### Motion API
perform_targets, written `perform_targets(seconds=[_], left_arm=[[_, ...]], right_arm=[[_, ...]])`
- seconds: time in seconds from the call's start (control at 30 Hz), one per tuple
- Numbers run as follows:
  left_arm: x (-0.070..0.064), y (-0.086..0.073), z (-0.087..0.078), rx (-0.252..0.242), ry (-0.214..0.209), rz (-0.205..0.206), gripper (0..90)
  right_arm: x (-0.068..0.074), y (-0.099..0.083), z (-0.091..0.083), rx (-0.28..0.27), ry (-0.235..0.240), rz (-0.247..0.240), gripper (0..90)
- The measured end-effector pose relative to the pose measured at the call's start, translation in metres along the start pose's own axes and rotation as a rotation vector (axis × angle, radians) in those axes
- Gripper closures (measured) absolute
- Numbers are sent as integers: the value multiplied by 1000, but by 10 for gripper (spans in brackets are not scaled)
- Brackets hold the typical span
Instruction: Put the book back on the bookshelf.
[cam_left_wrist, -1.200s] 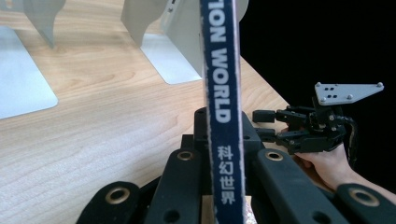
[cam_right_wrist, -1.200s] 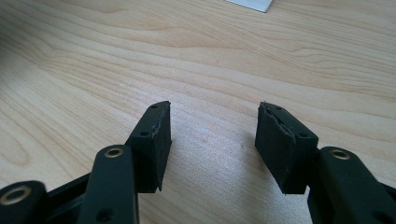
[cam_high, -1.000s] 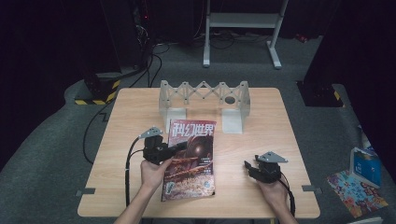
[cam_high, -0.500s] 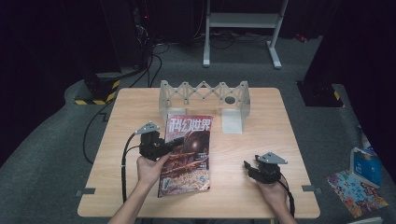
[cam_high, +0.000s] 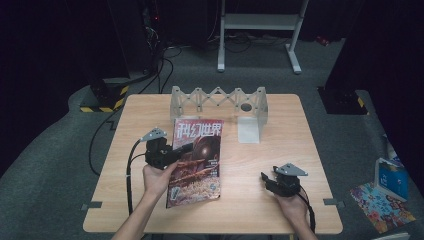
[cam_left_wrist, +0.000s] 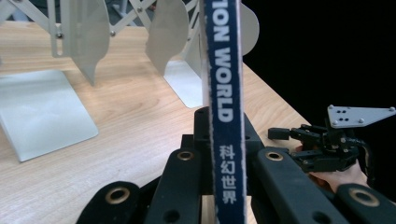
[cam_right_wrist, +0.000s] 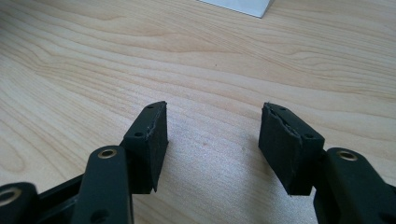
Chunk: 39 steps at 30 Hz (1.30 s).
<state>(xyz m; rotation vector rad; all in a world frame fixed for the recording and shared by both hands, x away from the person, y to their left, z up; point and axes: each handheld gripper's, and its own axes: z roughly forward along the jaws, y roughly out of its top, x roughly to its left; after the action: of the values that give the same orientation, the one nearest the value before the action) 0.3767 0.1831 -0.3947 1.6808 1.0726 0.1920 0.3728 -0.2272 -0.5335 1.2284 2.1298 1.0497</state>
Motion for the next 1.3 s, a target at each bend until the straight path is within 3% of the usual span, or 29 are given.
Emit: perform_targets(seconds=[0.67, 0.9, 1.0, 1.3], left_arm=[[9, 15, -13, -38, 72, 30, 839], [18, 19, -17, -46, 107, 22, 839], [18, 21, -15, -42, 118, 19, 839], [12, 34, -11, -29, 143, 61, 839]], right_arm=[[0, 0, 0, -2, 1, -1, 413], [1, 0, 0, -1, 4, -1, 410], [1, 0, 0, -2, 5, -2, 410], [1, 0, 0, -2, 6, -3, 409]])
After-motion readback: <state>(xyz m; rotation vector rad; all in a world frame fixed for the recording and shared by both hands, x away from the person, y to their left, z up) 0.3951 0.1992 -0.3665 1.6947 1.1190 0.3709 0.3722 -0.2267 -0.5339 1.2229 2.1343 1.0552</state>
